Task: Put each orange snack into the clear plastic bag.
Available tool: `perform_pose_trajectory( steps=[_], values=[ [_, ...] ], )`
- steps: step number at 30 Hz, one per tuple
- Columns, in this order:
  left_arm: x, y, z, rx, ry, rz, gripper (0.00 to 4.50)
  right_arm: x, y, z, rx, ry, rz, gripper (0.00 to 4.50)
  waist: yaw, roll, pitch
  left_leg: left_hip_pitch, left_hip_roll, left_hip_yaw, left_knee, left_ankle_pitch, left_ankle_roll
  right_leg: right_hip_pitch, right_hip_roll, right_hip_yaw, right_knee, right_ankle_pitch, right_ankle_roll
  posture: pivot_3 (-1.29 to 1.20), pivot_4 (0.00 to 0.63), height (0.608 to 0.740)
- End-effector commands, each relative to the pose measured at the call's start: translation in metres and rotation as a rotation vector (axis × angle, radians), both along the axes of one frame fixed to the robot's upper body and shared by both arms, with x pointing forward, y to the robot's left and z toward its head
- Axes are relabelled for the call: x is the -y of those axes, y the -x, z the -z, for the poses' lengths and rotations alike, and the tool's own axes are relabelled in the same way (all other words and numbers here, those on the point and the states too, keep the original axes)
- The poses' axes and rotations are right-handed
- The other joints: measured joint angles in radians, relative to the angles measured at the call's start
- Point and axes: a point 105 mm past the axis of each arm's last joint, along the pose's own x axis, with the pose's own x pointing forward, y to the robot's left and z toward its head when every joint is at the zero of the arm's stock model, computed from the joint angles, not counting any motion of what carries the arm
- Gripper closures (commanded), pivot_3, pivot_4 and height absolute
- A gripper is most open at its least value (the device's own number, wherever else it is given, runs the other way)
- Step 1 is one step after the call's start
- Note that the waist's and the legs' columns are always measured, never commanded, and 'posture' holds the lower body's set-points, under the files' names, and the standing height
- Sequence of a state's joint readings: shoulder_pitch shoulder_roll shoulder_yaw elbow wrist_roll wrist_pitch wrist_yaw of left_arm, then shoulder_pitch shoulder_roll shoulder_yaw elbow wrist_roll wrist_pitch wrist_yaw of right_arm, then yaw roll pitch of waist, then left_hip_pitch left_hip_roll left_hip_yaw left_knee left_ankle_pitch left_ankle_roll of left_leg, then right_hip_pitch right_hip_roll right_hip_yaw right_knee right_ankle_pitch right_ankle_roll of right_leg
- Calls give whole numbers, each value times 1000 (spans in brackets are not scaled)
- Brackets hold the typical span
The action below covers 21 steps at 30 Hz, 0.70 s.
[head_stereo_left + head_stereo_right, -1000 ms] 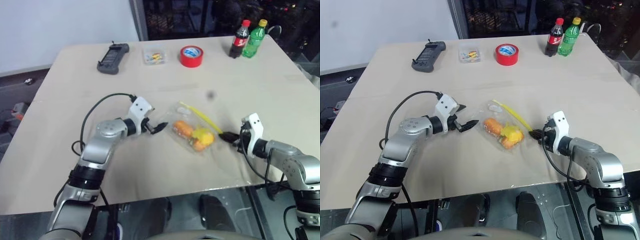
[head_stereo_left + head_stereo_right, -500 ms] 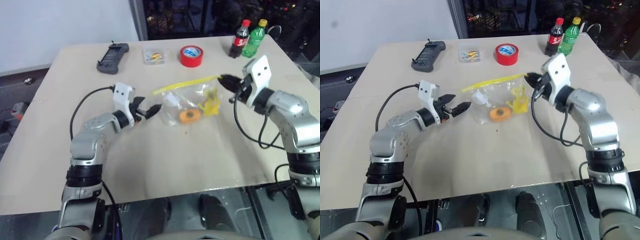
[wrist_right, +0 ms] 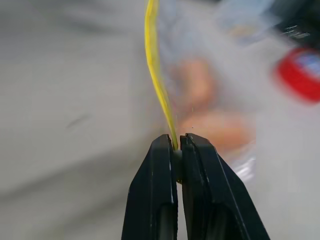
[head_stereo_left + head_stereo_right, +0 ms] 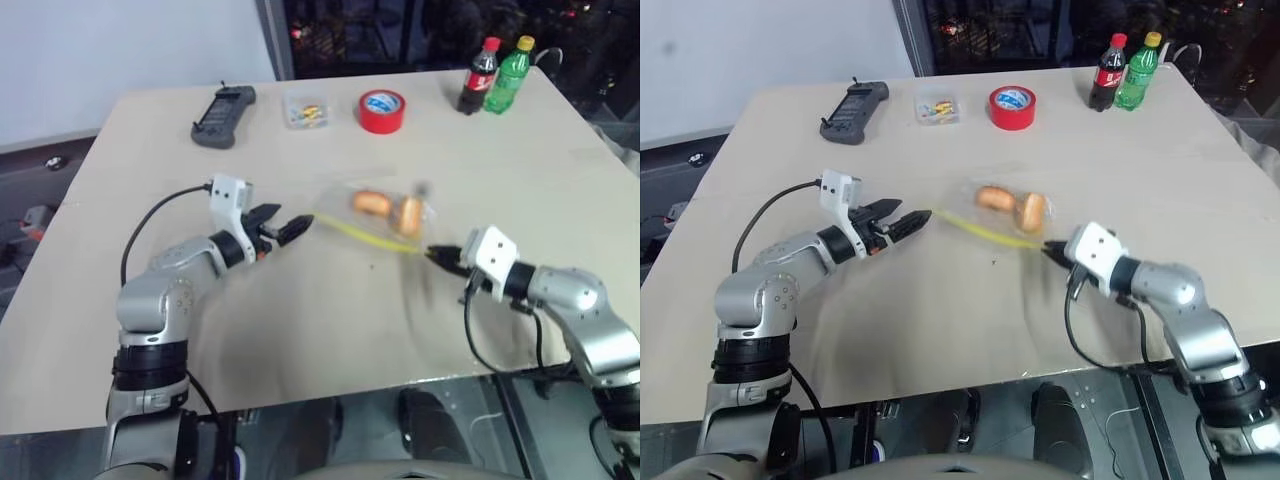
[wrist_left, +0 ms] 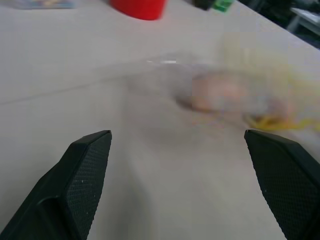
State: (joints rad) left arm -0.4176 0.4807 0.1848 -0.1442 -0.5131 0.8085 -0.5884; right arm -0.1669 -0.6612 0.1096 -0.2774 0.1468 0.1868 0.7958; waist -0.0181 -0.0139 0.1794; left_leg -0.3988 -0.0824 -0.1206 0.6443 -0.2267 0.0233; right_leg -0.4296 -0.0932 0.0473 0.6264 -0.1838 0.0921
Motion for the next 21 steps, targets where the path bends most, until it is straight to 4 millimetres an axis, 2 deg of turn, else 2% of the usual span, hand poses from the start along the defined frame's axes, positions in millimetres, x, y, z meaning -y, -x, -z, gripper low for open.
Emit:
perform_pose_trajectory(
  steps=[1, 5, 7, 9, 10, 11, 13, 18, 21],
  values=[
    [5, 8, -11, 58, -8, 59, 0, 2, 14, 11, 65, 98, -64, 4415, 2, 0, 0, 1, 0, 0, 0, 0, 0, 1, 0, 0, 0, 0, 0, 0, 150, 740],
    [6, 10, -10, 35, 1, 85, 0, 12, 16, 22, 73, 151, -57, 4415, 1, 0, 0, 2, 1, 2, 5, 0, 0, 4, 2, -1, 0, 0, 1, 0, 150, 740],
    [6, 12, -7, 14, -1, 108, 0, 23, 10, 23, 81, 161, -13, 4415, 2, 0, 0, 4, 1, 1, 5, 0, 0, 6, 2, -1, 0, 0, 1, 0, 150, 740],
    [8, 18, -7, 2, 11, 152, 0, 29, 4, 18, 96, 134, 28, 3708, 2, 0, 0, 6, 1, 1, 6, 0, 0, 9, 2, -2, 0, 0, 1, 0, 150, 740],
    [8, 22, -9, 20, -3, 178, 0, 31, 3, 15, 101, 124, 43, 3537, 2, 0, 0, 7, 2, 1, 5, 0, 0, 10, 2, -2, 0, 0, 1, 0, 150, 740],
    [8, 25, -11, 47, -23, 196, 0, 33, 3, 11, 104, 107, 59, 2923, 2, 0, 0, 6, 2, 0, 5, 0, 0, 10, 2, -2, 0, 0, 0, 0, 150, 740],
    [4, 30, -18, 109, -41, 213, 0, 37, 6, 3, 84, 57, 76, 2307, 3, 0, 0, 6, 2, 0, 5, 0, 0, 10, 2, -2, 0, 0, 0, 0, 150, 740],
    [-19, 50, -28, 209, -108, 242, 0, 59, 24, -23, 8, -37, 126, 2307, 5, 0, 0, 5, 3, -3, 3, -1, 0, 9, 1, -2, -2, 0, 0, 0, 150, 740],
    [-36, 64, -21, 207, -201, 251, 0, 81, 39, -30, -45, -30, 181, 2307, 8, 0, 0, 5, 3, -3, 3, -1, 1, 10, 1, -3, -3, -1, -1, 0, 150, 740]
  ],
)
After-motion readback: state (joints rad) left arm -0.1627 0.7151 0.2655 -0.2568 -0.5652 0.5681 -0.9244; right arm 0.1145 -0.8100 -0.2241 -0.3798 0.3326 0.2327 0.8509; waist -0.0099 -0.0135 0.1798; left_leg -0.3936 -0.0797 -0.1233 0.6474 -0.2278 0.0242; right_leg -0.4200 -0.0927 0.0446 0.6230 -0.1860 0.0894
